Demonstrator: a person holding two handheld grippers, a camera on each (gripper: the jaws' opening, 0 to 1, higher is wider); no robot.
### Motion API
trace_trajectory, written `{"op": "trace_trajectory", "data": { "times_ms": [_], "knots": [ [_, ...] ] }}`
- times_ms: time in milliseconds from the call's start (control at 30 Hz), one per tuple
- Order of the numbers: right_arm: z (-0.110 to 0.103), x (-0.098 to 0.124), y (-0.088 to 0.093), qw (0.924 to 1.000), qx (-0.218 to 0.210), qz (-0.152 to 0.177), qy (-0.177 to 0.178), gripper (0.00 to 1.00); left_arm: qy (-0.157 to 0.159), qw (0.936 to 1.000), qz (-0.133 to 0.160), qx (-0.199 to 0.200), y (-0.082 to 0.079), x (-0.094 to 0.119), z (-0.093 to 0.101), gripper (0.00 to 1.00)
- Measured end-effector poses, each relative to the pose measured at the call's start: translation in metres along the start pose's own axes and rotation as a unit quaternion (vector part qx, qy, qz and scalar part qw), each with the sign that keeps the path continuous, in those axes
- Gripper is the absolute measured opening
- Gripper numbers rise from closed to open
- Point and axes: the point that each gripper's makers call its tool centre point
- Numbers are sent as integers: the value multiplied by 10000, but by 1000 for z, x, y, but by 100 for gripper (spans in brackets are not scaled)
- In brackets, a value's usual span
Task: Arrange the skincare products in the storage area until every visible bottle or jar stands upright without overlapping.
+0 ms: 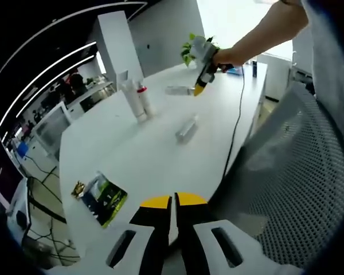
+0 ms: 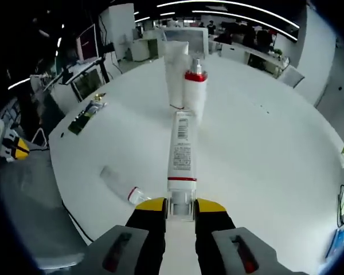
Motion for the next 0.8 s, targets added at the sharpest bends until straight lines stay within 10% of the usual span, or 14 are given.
{"op": "trace_trajectory", "data": {
  "times_ms": [400, 800],
  "knots": [
    [-93, 26, -25, 9938, 570, 700, -650, 11, -87, 9990, 435, 50, -16, 6, -3, 0],
    [-157, 46, -5, 9894, 533, 885, -1023, 12, 168, 9989, 430, 82, -18, 3, 7, 0]
  ]
}}
Point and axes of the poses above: the point that each gripper's makers call its tool centre point, and the gripper's own axes: x roughly backward along the fingers, z roughly to its right, y roughly out of its underside, and after that the axes turned 15 degrees about -x, right-handed
